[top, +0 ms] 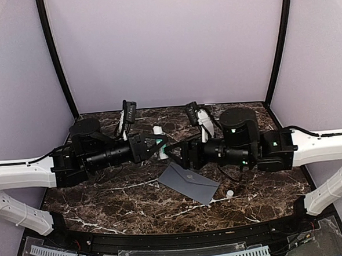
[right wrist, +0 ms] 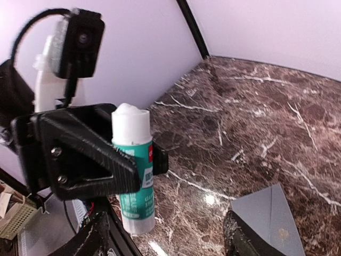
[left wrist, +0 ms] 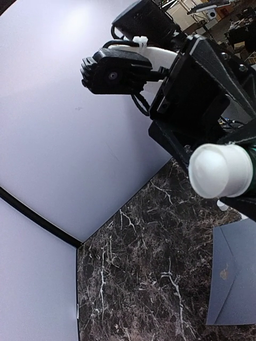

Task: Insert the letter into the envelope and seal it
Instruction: Screw the solid glue.

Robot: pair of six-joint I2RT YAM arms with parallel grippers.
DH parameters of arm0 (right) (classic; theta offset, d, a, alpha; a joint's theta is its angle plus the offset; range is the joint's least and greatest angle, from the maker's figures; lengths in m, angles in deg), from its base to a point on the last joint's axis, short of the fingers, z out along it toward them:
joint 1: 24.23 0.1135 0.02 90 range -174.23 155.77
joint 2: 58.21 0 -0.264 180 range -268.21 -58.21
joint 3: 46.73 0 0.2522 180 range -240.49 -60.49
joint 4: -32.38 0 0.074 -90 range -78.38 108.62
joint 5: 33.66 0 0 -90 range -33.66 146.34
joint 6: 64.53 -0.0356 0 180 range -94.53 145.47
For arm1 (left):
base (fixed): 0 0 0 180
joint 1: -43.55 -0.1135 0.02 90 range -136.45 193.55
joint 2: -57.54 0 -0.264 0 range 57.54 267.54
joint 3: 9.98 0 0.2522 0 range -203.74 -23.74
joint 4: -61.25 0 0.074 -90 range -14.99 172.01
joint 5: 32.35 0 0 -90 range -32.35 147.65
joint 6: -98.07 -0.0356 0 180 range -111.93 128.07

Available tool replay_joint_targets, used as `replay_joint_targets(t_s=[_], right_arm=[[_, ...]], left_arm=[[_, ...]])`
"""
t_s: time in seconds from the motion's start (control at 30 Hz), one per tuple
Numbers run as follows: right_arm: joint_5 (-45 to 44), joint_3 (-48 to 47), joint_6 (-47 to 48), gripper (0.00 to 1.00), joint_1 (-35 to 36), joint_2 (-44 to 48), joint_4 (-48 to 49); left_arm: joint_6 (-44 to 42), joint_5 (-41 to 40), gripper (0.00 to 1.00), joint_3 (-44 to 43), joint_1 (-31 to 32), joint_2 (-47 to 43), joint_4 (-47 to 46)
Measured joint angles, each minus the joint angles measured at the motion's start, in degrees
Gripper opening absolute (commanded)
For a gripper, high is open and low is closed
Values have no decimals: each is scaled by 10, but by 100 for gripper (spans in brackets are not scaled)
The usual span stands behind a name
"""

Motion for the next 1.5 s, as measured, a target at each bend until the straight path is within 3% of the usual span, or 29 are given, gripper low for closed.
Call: replay_joint_targets(t_s=[0.27, 0.57, 0.93, 1.3, 1.5], right_arm=[[169, 121, -13, 79, -48, 90, 158], [330, 141, -47, 65, -51, 74, 304], [398, 122, -61, 46, -46, 10, 353], [434, 104, -75, 18, -40, -16, 390], [431, 104, -86, 12, -40, -17, 393]], left_arm=[[22, 96, 0, 7, -27, -36, -68], [56, 248, 0, 21, -27, 5, -210], [74, 309, 0, 21, -27, 14, -275], [78, 315, 0, 21, -27, 14, -282], [69, 316, 0, 21, -27, 14, -282]])
